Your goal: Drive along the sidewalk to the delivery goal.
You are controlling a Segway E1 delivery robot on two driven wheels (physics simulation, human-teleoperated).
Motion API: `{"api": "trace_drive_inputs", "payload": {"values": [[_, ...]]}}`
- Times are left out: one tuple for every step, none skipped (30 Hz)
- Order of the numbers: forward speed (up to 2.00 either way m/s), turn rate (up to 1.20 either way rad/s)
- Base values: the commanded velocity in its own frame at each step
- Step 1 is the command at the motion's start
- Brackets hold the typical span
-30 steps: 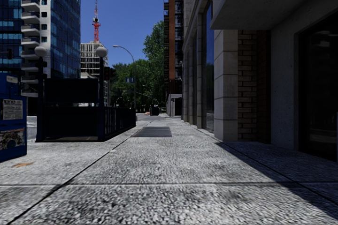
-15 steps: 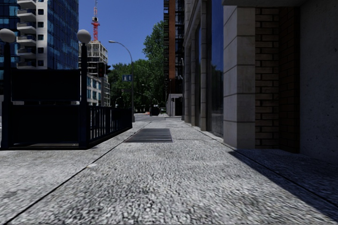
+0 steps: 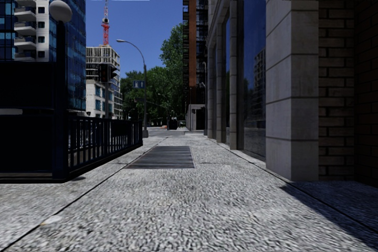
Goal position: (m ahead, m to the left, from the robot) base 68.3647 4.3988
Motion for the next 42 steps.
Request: {"api": "trace_drive_inputs", "payload": {"values": [[2.0,0.0],[2.0,0.0],[2.0,0.0],[2.0,0.0],[2.0,0.0],[2.0,0.0],[2.0,0.0],[2.0,0.0],[2.0,0.0],[2.0,0.0],[2.0,0.0],[2.0,0.0],[2.0,0.0],[2.0,0.0],[2.0,0.0],[2.0,0.0],[2.0,0.0],[2.0,0.0],[2.0,0.0],[2.0,0.0],[2.0,0.0],[2.0,0.0],[2.0,0.0],[2.0,0.0],[2.0,0.0],[2.0,0.0],[2.0,0.0],[2.0,0.0],[2.0,0.0],[2.0,0.0],[2.0,0.0],[2.0,0.0],[2.0,0.0],[2.0,0.0],[2.0,0.0],[2.0,0.0],[2.0,0.0],[2.0,0.0],[2.0,0.0],[2.0,0.0],[2.0,0.0],[2.0,0.0]]}}
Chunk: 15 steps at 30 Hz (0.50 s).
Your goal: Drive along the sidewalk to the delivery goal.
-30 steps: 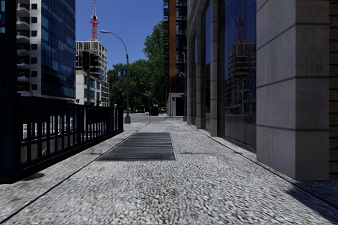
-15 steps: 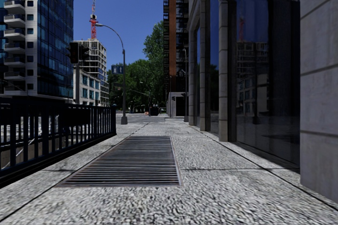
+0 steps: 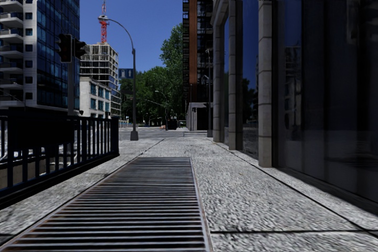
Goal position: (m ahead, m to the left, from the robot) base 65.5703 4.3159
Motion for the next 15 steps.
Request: {"api": "trace_drive_inputs", "payload": {"values": [[2.0,0.0],[2.0,0.0],[2.0,0.0],[2.0,0.0],[2.0,0.0],[2.0,0.0],[2.0,0.0],[2.0,0.0],[2.0,0.0],[2.0,0.0],[2.0,0.0],[2.0,0.0],[2.0,0.0],[2.0,0.0],[2.0,0.0]]}}
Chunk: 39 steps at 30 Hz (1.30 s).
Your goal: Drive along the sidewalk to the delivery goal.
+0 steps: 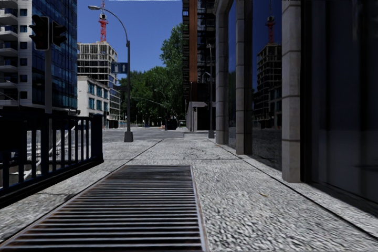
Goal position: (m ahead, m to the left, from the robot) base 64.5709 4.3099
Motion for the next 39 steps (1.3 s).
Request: {"api": "trace_drive_inputs", "payload": {"values": [[2.0,0.0],[2.0,0.0],[2.0,0.0],[2.0,0.0],[2.0,0.0],[2.0,0.0],[2.0,0.0],[2.0,0.0],[2.0,0.0],[2.0,0.0],[2.0,0.0],[2.0,0.0],[2.0,0.0],[2.0,0.0],[2.0,0.0],[2.0,0.0],[2.0,0.0],[2.0,0.0],[2.0,0.0],[2.0,0.0],[2.0,0.0],[2.0,0.0],[2.0,0.0],[2.0,0.0],[2.0,0.0],[2.0,0.0],[2.0,0.0],[2.0,0.0],[2.0,0.0],[2.0,0.0],[2.0,0.0],[2.0,0.0],[2.0,0.0],[2.0,0.0],[2.0,0.0],[2.0,0.0],[2.0,0.0],[2.0,0.0],[2.0,0.0]]}}
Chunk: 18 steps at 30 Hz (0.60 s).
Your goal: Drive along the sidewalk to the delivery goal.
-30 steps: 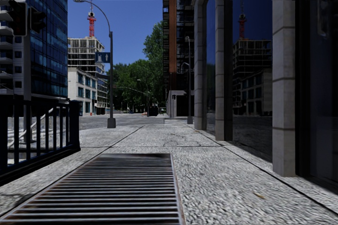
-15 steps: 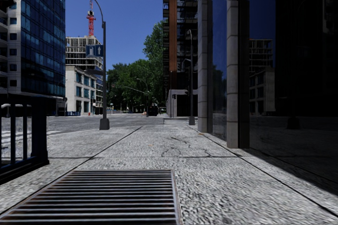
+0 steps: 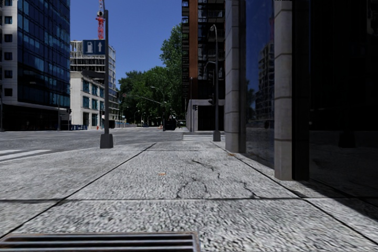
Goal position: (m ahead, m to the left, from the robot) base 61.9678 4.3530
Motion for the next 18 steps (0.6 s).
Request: {"api": "trace_drive_inputs", "payload": {"values": [[2.0,0.0],[2.0,0.0],[2.0,0.0],[2.0,0.0],[2.0,0.0],[2.0,0.0],[2.0,0.0],[2.0,0.0],[2.0,0.0],[2.0,0.0],[2.0,0.0],[2.0,0.0],[2.0,0.0],[2.0,0.0],[2.0,0.0],[2.0,0.0],[2.0,0.0],[2.0,0.0]]}}
